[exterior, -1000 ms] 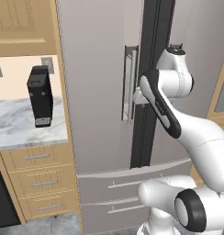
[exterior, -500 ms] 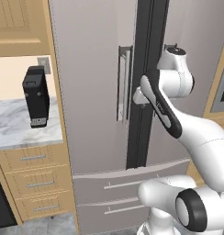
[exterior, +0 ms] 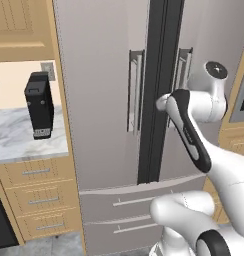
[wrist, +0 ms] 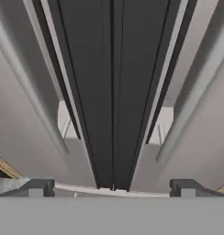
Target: Gather the mushroom and bell pepper from the fridge and place them on a tray on the dining counter. Then gather the fishs from the fridge and place them on the other tray.
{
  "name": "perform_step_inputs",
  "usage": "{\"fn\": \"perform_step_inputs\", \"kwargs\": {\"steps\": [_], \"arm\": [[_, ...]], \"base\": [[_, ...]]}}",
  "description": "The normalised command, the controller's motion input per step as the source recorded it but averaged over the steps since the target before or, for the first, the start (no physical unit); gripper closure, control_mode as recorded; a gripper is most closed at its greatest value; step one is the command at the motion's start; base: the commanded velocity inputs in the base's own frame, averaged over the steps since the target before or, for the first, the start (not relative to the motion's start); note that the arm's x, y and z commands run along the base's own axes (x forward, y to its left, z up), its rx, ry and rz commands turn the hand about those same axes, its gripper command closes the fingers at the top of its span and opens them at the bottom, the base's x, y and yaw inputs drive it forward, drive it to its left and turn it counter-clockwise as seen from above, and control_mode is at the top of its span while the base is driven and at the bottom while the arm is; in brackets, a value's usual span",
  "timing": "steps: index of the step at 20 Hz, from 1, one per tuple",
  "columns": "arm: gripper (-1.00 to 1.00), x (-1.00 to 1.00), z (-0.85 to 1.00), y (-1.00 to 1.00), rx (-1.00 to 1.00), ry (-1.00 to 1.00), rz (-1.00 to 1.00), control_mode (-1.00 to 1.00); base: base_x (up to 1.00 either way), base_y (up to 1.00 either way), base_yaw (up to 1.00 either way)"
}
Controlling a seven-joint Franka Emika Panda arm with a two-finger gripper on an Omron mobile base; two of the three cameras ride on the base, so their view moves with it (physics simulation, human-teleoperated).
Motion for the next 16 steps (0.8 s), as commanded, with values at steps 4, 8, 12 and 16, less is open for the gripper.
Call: {"fn": "perform_step_inputs", "kwargs": {"steps": [4,8,12,16], "arm": [[-1.00,0.00,0.00,-0.51,0.00,-0.54,-0.01,-1.00],[-1.00,0.00,0.00,-0.49,0.00,-0.51,0.00,-1.00],[-1.00,0.06,0.00,-0.22,-0.02,-0.45,0.00,-1.00],[-1.00,0.10,0.01,-0.14,0.00,-0.36,0.00,-1.00]], "base": [[0.00,0.00,0.00],[0.00,0.00,0.00],[0.00,0.00,0.00],[0.00,0.00,0.00]]}}
